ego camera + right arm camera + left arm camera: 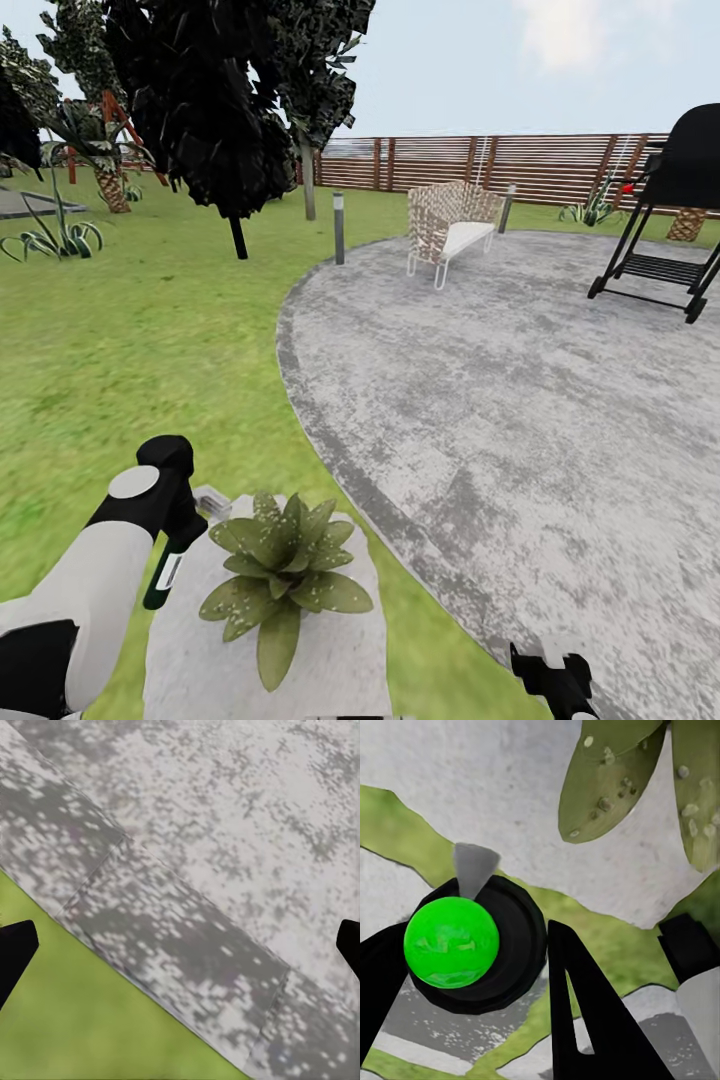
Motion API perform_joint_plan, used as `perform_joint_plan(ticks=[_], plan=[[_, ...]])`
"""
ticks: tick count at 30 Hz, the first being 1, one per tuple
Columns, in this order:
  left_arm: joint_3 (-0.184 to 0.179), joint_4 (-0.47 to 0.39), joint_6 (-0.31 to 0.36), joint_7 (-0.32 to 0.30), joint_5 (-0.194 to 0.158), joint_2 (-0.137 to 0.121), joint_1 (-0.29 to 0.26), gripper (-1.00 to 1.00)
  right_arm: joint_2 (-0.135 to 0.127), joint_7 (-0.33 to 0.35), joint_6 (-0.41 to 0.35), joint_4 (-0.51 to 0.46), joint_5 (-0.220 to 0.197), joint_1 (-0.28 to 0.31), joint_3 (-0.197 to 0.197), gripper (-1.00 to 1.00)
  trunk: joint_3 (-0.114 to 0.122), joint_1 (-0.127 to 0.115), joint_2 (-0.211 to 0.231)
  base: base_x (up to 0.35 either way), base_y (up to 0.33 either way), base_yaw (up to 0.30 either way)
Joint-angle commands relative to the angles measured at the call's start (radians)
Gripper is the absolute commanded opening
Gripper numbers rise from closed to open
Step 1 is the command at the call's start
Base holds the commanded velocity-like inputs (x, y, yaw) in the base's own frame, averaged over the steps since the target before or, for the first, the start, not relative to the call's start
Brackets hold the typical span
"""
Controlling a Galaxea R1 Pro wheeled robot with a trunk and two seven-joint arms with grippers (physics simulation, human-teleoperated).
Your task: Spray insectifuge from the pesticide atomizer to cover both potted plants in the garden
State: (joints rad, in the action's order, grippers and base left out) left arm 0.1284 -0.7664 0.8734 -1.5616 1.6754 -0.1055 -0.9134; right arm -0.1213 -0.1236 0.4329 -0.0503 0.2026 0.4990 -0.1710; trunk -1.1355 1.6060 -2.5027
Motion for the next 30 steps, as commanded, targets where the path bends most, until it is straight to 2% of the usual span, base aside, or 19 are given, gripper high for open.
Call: perform_joint_plan(ticks=[1, 10, 17, 30], plan=[[0.001, -0.001, 0.010, -0.009, 0.009, 0.002, 0.001, -1.00, 0.000, -0.004, 0.003, 0.001, 0.011, 0.001, -0.007, 1.00, -0.001, 0.000, 0.000, 0.019, -0.008, 0.094], [0.003, -0.002, 0.010, -0.009, 0.006, 0.003, 0.003, -1.00, 0.000, -0.004, 0.003, 0.001, 0.012, 0.000, -0.007, 1.00, -0.001, 0.000, 0.000, 0.031, -0.084, 0.238], [0.005, -0.002, 0.010, -0.009, 0.004, 0.003, 0.003, -1.00, 0.000, -0.004, 0.003, 0.001, 0.012, 0.000, -0.007, 1.00, -0.001, 0.000, 0.000, 0.011, -0.263, 0.028], [0.006, -0.002, 0.010, -0.009, 0.004, 0.001, 0.003, -1.00, 0.000, -0.004, 0.004, 0.001, 0.012, 0.001, -0.007, 1.00, -0.001, 0.000, 0.000, -0.225, -0.207, 0.033]])
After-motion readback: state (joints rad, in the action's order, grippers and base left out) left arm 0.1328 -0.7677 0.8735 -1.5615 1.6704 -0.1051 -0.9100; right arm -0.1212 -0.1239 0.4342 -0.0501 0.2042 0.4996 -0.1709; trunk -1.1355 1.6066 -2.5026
